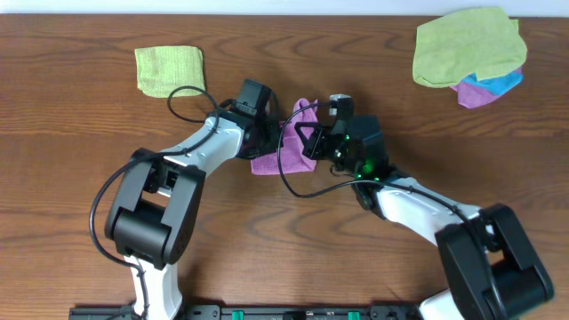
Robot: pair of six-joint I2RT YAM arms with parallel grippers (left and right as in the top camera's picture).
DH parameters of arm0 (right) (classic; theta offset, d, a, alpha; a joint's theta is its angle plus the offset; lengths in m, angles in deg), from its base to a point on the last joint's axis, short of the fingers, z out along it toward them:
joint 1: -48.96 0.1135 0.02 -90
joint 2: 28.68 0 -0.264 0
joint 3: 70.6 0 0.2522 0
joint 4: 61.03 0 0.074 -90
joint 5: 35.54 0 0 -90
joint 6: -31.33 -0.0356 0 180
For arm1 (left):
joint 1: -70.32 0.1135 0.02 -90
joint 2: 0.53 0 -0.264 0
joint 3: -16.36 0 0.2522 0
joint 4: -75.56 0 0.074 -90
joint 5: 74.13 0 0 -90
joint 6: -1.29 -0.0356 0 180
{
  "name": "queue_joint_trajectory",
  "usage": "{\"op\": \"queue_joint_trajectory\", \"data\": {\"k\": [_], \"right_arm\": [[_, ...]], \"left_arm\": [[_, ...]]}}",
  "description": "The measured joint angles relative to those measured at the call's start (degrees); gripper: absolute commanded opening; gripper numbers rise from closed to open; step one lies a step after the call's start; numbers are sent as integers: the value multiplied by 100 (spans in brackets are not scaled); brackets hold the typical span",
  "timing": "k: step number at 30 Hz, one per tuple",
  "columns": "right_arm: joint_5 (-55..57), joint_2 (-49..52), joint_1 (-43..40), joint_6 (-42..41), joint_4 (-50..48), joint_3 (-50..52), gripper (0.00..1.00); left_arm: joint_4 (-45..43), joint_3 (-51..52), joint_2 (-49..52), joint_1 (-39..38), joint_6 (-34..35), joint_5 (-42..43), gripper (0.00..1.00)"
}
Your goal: Fold the cloth
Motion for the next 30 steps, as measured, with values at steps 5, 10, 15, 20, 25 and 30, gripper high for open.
{"op": "queue_joint_trajectory", "data": {"k": [5,10,15,20,25,30], "right_arm": [[28,160,133,101,17,0,2],[39,238,162,188,17,-2,2],[48,306,162,299,13,-7,2],[50,310,179,503,37,-129,2],[81,313,330,883,577,-533,1],[240,313,560,1292,1043,-850,1]], "left_arm": [[216,0,-50,162,-101,33,6],[321,0,-420,337,-210,39,5],[363,-2,-920,507,-304,35,6],[570,-4,-1163,686,-326,-9,6],[802,-4,-1165,839,-428,-111,6],[870,-4,-1165,946,-452,-138,6]]}}
